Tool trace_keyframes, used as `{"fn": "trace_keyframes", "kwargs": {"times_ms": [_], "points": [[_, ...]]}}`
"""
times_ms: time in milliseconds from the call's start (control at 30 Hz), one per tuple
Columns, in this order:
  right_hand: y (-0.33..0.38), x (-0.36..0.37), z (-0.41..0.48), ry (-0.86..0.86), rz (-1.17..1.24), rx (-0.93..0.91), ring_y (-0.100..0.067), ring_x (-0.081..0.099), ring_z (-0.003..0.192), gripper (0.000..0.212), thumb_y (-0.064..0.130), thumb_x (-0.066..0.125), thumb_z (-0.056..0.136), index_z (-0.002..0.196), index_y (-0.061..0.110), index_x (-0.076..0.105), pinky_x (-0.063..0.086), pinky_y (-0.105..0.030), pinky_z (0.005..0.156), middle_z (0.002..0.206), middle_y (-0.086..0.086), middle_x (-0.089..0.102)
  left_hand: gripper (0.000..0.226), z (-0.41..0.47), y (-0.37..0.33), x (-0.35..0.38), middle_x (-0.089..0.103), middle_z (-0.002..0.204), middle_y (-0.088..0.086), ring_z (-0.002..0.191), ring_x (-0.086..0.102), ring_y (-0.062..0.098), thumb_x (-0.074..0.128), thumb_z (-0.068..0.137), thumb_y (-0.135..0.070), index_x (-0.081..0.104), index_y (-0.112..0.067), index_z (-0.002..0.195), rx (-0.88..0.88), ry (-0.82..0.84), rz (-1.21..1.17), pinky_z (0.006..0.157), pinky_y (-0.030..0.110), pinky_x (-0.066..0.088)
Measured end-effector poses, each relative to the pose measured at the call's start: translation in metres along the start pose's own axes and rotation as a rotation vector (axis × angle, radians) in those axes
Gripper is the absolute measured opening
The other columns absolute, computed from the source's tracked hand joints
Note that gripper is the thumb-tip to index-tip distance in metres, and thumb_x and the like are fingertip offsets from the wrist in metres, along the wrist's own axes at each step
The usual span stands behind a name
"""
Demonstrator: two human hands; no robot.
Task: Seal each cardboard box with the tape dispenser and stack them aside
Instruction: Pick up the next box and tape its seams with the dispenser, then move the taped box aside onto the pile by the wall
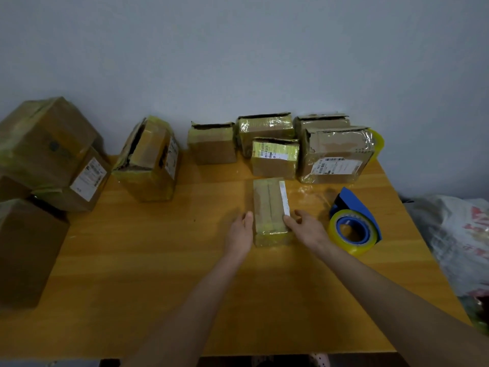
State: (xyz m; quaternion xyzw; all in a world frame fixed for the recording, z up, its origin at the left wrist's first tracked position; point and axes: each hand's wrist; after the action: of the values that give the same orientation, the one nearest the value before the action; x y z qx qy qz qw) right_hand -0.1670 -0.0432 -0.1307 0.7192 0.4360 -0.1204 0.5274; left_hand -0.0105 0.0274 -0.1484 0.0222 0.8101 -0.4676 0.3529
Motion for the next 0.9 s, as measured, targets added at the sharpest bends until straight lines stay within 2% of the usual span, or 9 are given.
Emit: {"fn": "trace_keyframes", "kwargs": {"times_ms": [67,133,200,267,367,500,600,700,900], "points": [[0.006,0.000,0.000,-0.068,0.063,0.035,-0.031,0.044,0.131,0.072,0.050,0.051,0.094,0.150,0.011,0.028,0.041,-0.046,0.106,0.145,-0.013,0.045,0.049,0.005,-0.011,-0.005,0.049,0.139,0.010,0.126,0.047,0.027,0.033,0.102,-0.039,0.041,-0.012,0.142,-0.001,-0.007,-0.094,0.104,0.040,0.040],[0.014,0.003,-0.002,-0.074,0.105,0.041,-0.031,0.045,0.130,0.075,0.048,0.057,0.092,0.150,0.011,0.027,0.042,-0.045,0.105,0.145,-0.013,0.045,0.054,0.007,-0.024,-0.008,0.040,0.147,0.011,0.132,0.042,0.027,0.043,0.101,-0.032,0.029,-0.009,0.148,-0.034,0.063,-0.153,0.106,0.038,0.038],[0.023,0.010,-0.007,-0.038,0.085,0.012,-0.028,0.055,0.117,0.067,0.041,0.062,0.090,0.145,0.012,0.037,0.049,-0.041,0.094,0.135,-0.010,0.056,0.053,0.002,-0.034,-0.009,0.043,0.145,0.012,0.129,0.045,0.027,0.047,0.099,-0.026,0.032,-0.007,0.146,-0.080,0.167,-0.166,0.101,0.034,0.041],[0.033,0.018,-0.014,-0.051,0.028,-0.026,-0.027,0.061,0.106,0.061,0.035,0.067,0.088,0.140,0.015,0.043,0.052,-0.040,0.082,0.124,-0.008,0.062,0.045,-0.006,-0.037,-0.013,0.052,0.136,0.011,0.121,0.052,0.026,0.049,0.098,-0.020,0.043,-0.006,0.140,-0.083,0.181,-0.176,0.090,0.030,0.044],[0.057,0.031,-0.023,-0.062,0.034,-0.093,-0.026,0.063,0.100,0.062,0.032,0.072,0.084,0.138,0.017,0.045,0.047,-0.034,0.069,0.119,-0.006,0.065,0.038,-0.016,-0.027,-0.039,0.059,0.125,0.011,0.105,0.057,0.022,0.053,0.093,-0.014,0.050,-0.005,0.131,-0.066,0.042,-0.226,0.080,0.027,0.046],[0.093,0.063,-0.046,0.053,0.089,-0.166,-0.026,0.064,0.098,0.065,0.029,0.075,0.081,0.136,0.017,0.043,0.053,-0.038,0.076,0.118,-0.007,0.065,0.037,-0.039,0.004,-0.090,0.058,0.117,0.004,0.092,0.052,0.013,0.058,0.091,-0.017,0.050,-0.006,0.126,-0.064,-0.166,-0.171,0.067,0.019,0.043],[0.117,0.095,-0.072,0.124,0.110,-0.234,-0.025,0.064,0.099,0.072,0.030,0.078,0.079,0.138,0.015,0.040,0.055,-0.037,0.075,0.120,-0.007,0.063,0.035,-0.059,0.031,-0.126,0.058,0.122,0.005,0.095,0.053,0.012,0.060,0.091,-0.020,0.050,-0.010,0.123,-0.067,-0.271,-0.073,0.075,0.024,0.047],[0.141,0.124,-0.092,0.182,0.111,-0.295,-0.025,0.063,0.099,0.065,0.032,0.077,0.079,0.133,0.015,0.046,0.055,-0.040,0.079,0.118,-0.007,0.063,0.034,-0.073,0.054,-0.163,0.056,0.122,0.004,0.104,0.057,0.017,0.061,0.091,-0.024,0.050,-0.013,0.121,-0.082,-0.343,0.073,0.078,0.026,0.046],[0.199,0.184,-0.105,0.233,0.124,-0.339,-0.024,0.062,0.103,0.067,0.034,0.079,0.077,0.133,0.016,0.047,0.055,-0.044,0.085,0.119,-0.006,0.062,0.032,-0.082,0.097,-0.235,0.055,0.119,0.004,0.102,0.057,0.018,0.061,0.091,-0.026,0.051,-0.013,0.118,-0.070,-0.400,0.158,0.083,0.032,0.052]]}}
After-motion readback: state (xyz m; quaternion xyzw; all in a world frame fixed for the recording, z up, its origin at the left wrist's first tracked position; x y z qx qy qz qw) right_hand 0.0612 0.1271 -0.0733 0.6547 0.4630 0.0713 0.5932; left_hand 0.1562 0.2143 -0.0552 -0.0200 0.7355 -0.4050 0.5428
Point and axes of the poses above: each hand's wrist, its own z-axis towards the middle knuckle, its own x-axis out of the palm, y = z × x
